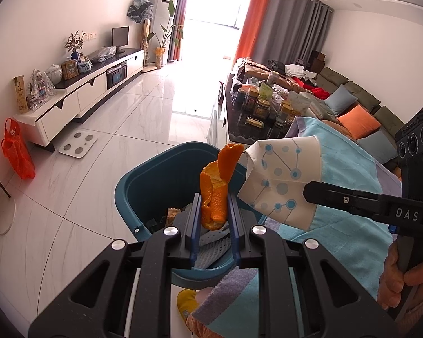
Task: Collect trash
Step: 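Lower the paper cup into the bin and open the right tool while the left releases the peel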
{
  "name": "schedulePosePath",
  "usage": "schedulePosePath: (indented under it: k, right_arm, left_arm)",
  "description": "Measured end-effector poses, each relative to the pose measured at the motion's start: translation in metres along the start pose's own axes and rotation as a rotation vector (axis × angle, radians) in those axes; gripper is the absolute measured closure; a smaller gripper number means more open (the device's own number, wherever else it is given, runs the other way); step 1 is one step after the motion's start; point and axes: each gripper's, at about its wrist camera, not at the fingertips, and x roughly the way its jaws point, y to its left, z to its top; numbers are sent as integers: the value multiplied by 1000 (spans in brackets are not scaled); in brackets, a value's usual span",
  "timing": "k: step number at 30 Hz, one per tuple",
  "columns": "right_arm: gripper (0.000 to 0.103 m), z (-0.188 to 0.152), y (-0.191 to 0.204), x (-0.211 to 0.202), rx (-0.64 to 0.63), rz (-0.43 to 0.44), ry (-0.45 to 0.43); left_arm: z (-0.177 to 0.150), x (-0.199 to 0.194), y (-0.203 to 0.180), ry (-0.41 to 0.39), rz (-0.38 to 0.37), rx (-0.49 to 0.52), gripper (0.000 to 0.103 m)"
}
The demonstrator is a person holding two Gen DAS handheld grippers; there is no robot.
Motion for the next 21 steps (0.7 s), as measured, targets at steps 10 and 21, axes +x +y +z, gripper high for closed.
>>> schedulePosePath:
  k: [10, 21]
  right_arm:
    - [101, 4, 3, 11, -9, -11, 19]
    - [101, 8, 5, 20, -14, -29, 35]
  left_arm:
    - [-1, 7, -1, 5, 2, -8, 85]
    - [0, 17, 1, 18, 4, -27, 85]
